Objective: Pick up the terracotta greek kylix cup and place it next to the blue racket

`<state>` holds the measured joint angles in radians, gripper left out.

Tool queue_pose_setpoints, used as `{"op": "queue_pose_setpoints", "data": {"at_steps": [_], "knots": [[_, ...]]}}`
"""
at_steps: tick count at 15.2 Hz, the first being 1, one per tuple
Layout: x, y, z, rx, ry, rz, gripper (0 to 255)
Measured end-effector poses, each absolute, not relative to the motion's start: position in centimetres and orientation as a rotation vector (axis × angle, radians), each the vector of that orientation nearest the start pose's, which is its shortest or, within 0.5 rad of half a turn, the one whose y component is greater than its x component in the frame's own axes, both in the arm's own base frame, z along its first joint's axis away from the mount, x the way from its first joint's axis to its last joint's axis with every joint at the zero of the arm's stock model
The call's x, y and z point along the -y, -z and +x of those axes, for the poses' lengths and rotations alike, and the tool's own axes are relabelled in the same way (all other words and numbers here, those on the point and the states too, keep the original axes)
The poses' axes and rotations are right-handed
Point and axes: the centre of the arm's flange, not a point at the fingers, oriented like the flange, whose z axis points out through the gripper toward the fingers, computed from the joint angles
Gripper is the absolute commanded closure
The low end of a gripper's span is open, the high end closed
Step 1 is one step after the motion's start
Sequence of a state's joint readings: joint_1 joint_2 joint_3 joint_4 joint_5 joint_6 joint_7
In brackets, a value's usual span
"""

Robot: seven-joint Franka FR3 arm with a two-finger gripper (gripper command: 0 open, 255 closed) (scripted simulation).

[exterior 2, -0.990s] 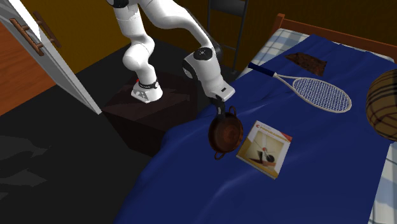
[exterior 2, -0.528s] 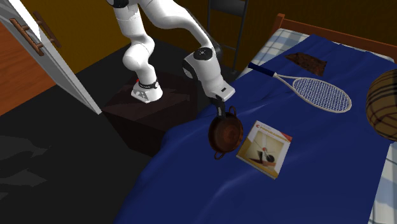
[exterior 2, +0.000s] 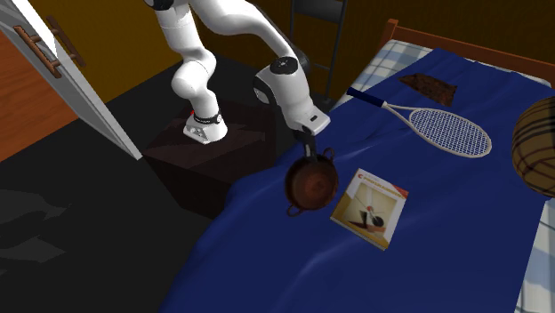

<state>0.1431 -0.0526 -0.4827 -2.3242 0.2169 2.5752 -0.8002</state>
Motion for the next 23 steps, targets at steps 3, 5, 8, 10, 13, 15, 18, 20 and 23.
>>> {"op": "queue_pose_setpoints", "data": {"at_steps": [3,5,8,10,13,15,18,20,23], "knots": [[18.0,-40.6,49.7,0.452,0.531,-3.082,255],[18.0,-41.4,49.7,0.453,0.531,-3.082,255],[18.0,-43.1,49.7,0.453,0.531,-3.082,255],[18.1,-44.2,49.7,0.453,0.531,-3.082,255],[18.1,-45.6,49.7,0.452,0.531,-3.082,255],[18.0,-46.7,49.7,0.452,0.531,-3.082,255],[18.0,-48.5,49.6,0.453,0.531,-3.082,255],[18.0,-49.4,49.7,0.453,0.531,-3.082,255],[18.0,-51.0,49.7,0.453,0.531,-3.082,255]]}}
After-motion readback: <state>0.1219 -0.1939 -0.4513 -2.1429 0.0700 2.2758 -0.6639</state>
